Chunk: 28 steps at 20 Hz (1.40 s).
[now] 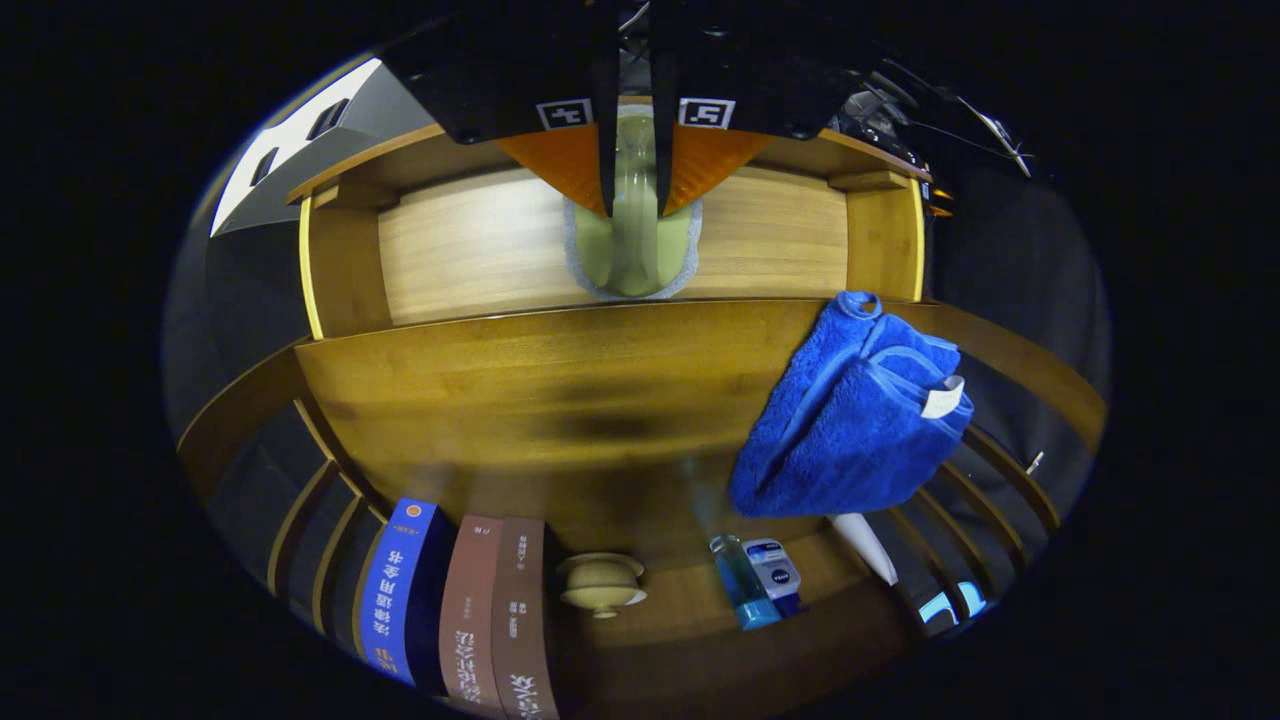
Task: Pull open the drawer, take out the items inside it, and place them on the countertop above the cabinet.
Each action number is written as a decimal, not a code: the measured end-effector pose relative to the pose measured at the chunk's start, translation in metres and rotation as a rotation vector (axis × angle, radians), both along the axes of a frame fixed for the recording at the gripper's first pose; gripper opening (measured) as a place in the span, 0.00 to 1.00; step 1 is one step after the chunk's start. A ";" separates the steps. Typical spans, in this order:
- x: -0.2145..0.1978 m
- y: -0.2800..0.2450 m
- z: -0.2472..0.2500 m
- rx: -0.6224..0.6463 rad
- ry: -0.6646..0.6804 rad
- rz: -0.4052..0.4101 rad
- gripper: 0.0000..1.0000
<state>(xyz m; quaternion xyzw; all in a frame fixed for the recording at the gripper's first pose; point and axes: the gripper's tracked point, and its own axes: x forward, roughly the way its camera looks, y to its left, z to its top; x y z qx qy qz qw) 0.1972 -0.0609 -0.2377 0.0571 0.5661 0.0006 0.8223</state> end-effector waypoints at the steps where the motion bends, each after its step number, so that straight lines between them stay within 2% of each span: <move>1: -0.002 -0.001 0.002 -0.001 0.007 -0.001 0.16; 7: 0.003 0.014 0.031 0.042 -0.027 0.040 0.16; 11: 0.051 0.008 0.048 -0.010 -0.134 0.034 0.16; 16: 0.107 0.009 0.027 -0.040 -0.135 -0.005 0.16; 19: 0.135 0.008 0.016 -0.065 -0.143 -0.003 0.16; 26: 0.155 0.010 0.005 -0.088 -0.153 0.024 0.18; 28: 0.155 0.010 0.007 -0.085 -0.163 0.024 0.24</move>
